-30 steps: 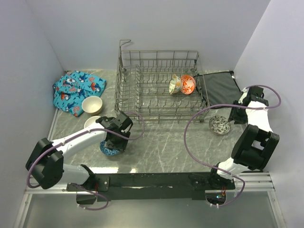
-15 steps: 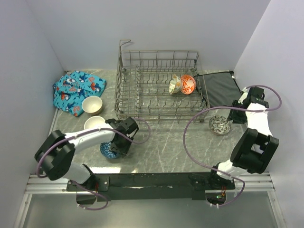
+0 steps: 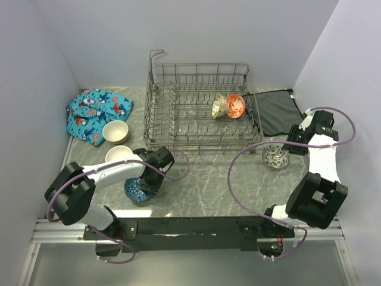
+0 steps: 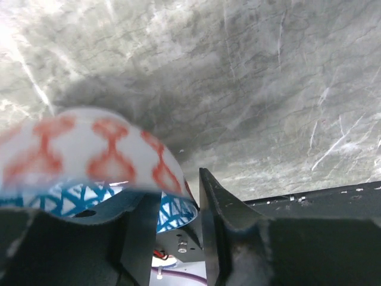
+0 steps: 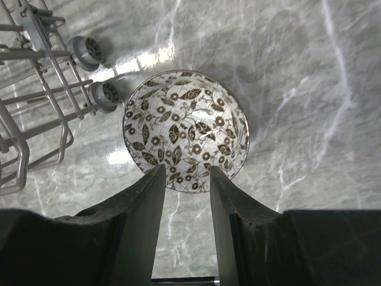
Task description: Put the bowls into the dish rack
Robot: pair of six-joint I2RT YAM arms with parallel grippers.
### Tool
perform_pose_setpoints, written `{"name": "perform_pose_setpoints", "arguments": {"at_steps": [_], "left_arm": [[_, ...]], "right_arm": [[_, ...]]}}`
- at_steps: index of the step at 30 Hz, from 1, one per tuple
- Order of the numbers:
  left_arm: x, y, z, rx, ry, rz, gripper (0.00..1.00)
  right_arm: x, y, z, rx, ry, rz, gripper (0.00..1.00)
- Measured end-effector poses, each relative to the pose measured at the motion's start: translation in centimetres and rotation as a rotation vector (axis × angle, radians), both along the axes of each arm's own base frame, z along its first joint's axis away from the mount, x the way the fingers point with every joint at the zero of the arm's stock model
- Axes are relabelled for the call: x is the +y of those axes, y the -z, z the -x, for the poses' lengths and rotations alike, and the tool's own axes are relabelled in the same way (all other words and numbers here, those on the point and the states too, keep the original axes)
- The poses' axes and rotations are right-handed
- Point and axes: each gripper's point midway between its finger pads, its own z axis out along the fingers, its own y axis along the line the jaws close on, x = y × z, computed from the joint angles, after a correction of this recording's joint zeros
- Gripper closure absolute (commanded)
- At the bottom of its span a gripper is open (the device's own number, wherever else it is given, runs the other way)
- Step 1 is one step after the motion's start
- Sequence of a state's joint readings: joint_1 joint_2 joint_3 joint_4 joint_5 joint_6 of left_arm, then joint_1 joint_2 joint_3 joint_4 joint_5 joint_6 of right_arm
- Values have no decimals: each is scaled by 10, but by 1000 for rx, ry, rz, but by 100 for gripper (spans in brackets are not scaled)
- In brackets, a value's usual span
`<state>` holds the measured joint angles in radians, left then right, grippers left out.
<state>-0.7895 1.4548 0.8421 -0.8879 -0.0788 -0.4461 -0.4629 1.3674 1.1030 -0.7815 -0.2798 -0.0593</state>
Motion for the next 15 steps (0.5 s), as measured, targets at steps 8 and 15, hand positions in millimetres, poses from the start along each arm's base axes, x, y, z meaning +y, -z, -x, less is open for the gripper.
{"name": "perform_pose_setpoints", "arguments": {"at_steps": [8,15], "left_arm": [[-7,-17,-17,-48,-9,17,64],[18,-7,-20,-11,-98,-8,76]], "right_arm": [[3,1,4,10,14,-16,57],[5,-5,4,-8,33,-20,57]]}}
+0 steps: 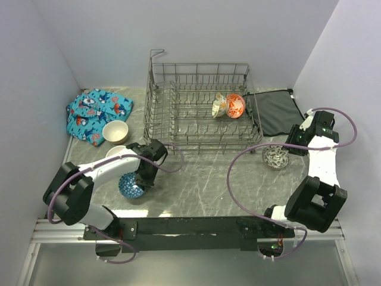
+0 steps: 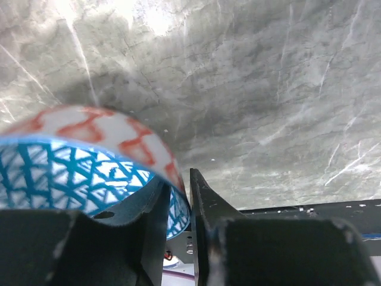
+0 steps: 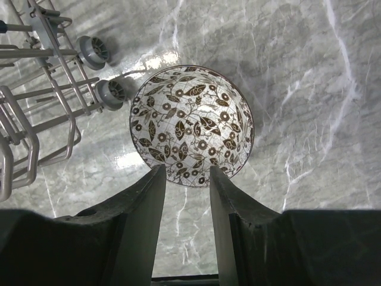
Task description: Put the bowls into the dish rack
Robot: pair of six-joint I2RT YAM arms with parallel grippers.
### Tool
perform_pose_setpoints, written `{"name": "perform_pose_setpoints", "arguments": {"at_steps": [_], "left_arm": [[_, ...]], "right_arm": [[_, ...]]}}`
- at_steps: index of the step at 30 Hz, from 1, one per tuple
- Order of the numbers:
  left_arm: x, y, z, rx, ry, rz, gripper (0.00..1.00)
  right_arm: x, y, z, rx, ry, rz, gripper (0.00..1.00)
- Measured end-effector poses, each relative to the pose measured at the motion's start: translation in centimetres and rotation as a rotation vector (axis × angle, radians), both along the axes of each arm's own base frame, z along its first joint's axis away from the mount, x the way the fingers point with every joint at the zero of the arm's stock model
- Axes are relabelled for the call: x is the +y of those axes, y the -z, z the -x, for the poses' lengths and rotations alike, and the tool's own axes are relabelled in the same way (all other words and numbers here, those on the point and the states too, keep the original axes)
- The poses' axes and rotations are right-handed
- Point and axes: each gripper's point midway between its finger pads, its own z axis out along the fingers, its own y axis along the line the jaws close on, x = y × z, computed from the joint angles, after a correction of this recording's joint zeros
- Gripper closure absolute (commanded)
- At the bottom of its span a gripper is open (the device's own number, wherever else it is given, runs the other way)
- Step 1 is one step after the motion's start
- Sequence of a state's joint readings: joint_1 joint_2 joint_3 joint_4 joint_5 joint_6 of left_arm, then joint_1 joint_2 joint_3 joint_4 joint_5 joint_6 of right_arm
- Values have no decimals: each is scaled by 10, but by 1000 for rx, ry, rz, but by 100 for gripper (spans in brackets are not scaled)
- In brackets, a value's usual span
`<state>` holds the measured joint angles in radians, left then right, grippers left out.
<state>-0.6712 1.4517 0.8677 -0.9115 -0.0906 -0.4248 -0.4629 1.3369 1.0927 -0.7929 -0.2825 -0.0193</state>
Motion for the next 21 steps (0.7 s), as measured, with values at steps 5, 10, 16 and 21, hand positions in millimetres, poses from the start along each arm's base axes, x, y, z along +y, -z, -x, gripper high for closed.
{"name": "perform_pose_setpoints", "arguments": {"at_steps": [5,10,16,21], "left_arm": [[1,1,-1,-6,-1,-7,77],[0,-1,1,-9,9,-13,99],[-11,-18,20,12,100,34,99],[-55,-60,22,42,192,220,99]], "right_arm": [[1,-7,0,-22,20,-2,57],[3,-12,2,-43,28,2,57],[3,-12,5,-45,30,9,57],[1,-14,4,-43,31,17,58]]}}
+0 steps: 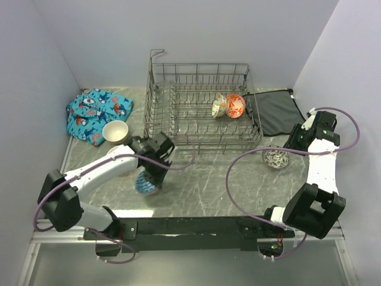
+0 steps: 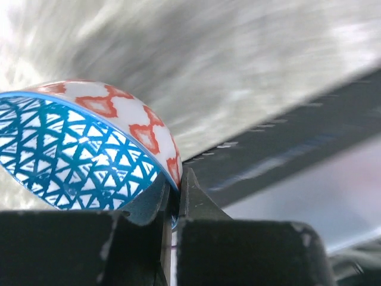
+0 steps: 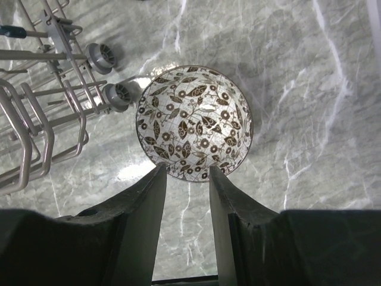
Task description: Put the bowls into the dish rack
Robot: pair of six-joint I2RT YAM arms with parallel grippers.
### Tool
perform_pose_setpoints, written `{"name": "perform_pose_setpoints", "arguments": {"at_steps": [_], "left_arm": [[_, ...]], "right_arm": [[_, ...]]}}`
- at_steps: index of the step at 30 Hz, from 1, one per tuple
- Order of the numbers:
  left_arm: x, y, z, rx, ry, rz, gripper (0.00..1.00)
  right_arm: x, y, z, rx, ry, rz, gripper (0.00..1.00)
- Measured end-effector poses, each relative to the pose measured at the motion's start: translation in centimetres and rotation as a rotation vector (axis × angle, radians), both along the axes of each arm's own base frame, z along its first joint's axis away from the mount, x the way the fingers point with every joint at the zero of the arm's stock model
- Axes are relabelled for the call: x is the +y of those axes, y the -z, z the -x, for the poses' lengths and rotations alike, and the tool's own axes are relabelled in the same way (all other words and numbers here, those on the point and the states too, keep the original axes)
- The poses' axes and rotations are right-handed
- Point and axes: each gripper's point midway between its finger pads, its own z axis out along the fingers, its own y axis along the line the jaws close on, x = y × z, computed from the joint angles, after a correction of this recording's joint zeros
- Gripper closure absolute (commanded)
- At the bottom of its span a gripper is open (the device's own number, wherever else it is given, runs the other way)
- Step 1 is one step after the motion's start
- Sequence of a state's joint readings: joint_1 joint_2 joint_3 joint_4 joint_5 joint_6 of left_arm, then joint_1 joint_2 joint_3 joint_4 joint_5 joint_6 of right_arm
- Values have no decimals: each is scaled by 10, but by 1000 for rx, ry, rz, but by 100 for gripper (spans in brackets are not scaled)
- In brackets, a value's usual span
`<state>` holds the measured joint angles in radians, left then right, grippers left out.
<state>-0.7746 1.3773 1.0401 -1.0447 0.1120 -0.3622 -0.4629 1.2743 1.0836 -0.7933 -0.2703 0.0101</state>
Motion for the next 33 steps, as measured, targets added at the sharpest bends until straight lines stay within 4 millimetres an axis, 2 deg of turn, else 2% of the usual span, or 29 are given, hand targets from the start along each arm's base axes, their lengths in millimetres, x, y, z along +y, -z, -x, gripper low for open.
{"name": "perform_pose_setpoints", "arguments": {"at_steps": [3,5,7,10,14,16,19,21,23,26,29,33], "left_arm": [[-35,-44,-13,-38,63,157,99],[-60,-81,-21,-71,122,276,99],[-77,-111,-28,-94,180,377,99],[-90,-143,-36,-109,272,494,99],[-96,-169,-48,-105,400,559,99],[-106,-189,-63,-126,444,594,99],[-137,-231,-104,-244,502,713,99],[-151,-247,-127,-291,487,789,99],[-163,-259,-151,-304,422,880,99],[-173,-263,-192,-280,267,1013,99],[-179,-257,-239,-230,103,1118,99],[-193,-239,-305,-234,4,1214,99]], "right_arm": [[-5,-2,-3,3,-2,20,58],[-9,-3,-5,6,-4,35,58],[-12,-2,-5,14,-7,50,58],[-14,0,-4,28,-15,62,53],[-16,-1,-4,40,-25,71,49],[-17,-5,-5,35,-28,77,49],[-18,-11,-8,22,-28,84,49],[-18,-12,-8,20,-26,86,50],[-19,-12,-7,24,-22,88,50],[-21,-10,-6,32,-15,97,51],[-24,-8,-3,48,-5,109,51],[-29,-5,1,62,11,122,51]]}}
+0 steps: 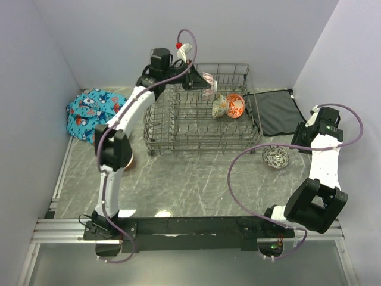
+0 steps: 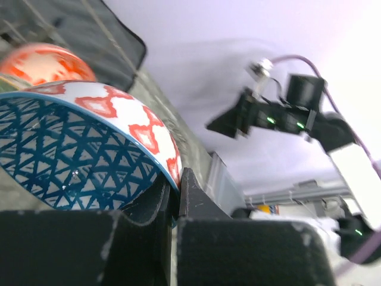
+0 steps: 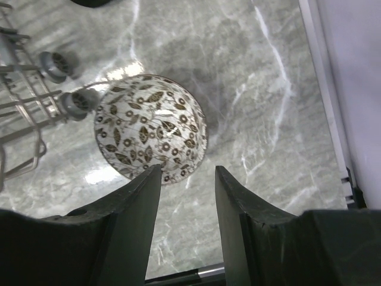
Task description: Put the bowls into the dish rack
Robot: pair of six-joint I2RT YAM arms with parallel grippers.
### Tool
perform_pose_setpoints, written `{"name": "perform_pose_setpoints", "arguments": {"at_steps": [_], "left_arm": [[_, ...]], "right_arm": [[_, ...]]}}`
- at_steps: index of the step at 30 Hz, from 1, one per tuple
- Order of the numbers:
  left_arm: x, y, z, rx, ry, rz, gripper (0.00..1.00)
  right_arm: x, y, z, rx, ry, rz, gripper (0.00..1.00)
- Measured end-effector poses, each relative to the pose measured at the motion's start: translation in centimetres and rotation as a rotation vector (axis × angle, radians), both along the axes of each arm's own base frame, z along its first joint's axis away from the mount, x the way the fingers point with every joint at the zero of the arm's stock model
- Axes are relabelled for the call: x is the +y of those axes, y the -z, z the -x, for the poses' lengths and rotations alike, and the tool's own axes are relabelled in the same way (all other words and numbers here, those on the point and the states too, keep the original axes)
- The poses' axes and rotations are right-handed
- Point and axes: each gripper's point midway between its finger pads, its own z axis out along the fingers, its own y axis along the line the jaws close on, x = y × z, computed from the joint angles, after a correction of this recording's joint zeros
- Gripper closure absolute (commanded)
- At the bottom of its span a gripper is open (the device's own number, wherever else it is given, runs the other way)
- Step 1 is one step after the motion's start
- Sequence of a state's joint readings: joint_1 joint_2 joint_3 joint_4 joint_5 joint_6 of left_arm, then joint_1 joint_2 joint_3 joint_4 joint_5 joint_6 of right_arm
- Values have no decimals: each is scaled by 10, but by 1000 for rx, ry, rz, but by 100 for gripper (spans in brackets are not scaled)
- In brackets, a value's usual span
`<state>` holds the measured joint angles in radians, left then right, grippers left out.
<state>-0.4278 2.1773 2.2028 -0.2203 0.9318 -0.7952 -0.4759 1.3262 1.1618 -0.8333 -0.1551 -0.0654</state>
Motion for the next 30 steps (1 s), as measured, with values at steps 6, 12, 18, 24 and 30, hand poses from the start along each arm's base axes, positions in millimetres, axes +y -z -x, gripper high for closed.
{"name": "perform_pose_setpoints", "arguments": {"at_steps": [6,12,18,24,30], "left_arm": [[-16,54,-33,67,-33,-18,99],[-24,77,-54,15,-64,-47,99],[-30,89,-64,-18,-70,-43,99],[-33,113,-68,5,-64,-62,99],[-36,123,-66,20,-49,-66,99]], "right_arm": [[-7,3,6,18,26,9,52],[-11,11,10,43,41,4,52],[-15,17,12,68,48,5,52],[-17,18,13,72,57,6,53],[-18,25,13,94,60,-3,53]]}}
